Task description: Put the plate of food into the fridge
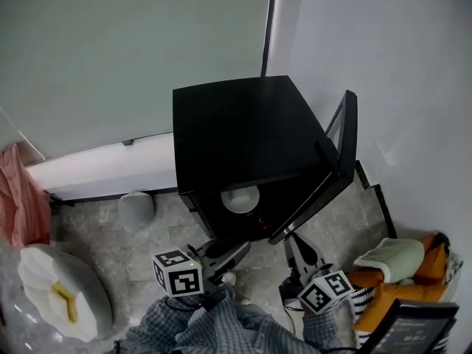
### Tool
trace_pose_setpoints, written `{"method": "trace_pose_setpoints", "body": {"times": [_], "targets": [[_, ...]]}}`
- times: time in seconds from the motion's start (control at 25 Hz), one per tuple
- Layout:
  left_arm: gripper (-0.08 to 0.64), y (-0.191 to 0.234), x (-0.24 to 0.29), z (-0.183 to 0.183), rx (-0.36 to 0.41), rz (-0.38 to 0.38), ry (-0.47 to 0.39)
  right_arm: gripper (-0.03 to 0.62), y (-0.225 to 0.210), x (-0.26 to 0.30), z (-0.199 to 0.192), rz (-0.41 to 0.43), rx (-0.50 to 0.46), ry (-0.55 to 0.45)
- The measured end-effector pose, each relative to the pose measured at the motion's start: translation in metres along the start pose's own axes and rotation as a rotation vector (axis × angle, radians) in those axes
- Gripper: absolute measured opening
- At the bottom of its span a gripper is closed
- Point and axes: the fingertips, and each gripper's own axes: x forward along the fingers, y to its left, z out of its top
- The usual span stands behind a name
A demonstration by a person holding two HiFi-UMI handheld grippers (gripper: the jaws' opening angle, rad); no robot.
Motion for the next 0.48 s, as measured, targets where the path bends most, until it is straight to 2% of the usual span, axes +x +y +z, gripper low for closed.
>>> {"method": "trace_pose_setpoints", "body": {"times": [0.16,0.28,0.48], "targets": [[0.006,-0.014,-0.003,0.014,0.014,-0.042,-0.038,0.008,0.007,-0.002,0.013,0.025,-0.016,-0.025],[0.006,-0.020,-0.002,0.017,0.054,-0.046,-0.034,0.008,0.011,-0.006,0.023,0.038,-0.022,-0.042],[0.006,-0.022,0.000,0.015,0.054,-0.052,-0.027,0.008,0.016,-0.007,0.027,0.046,-0.026,-0.056]]}}
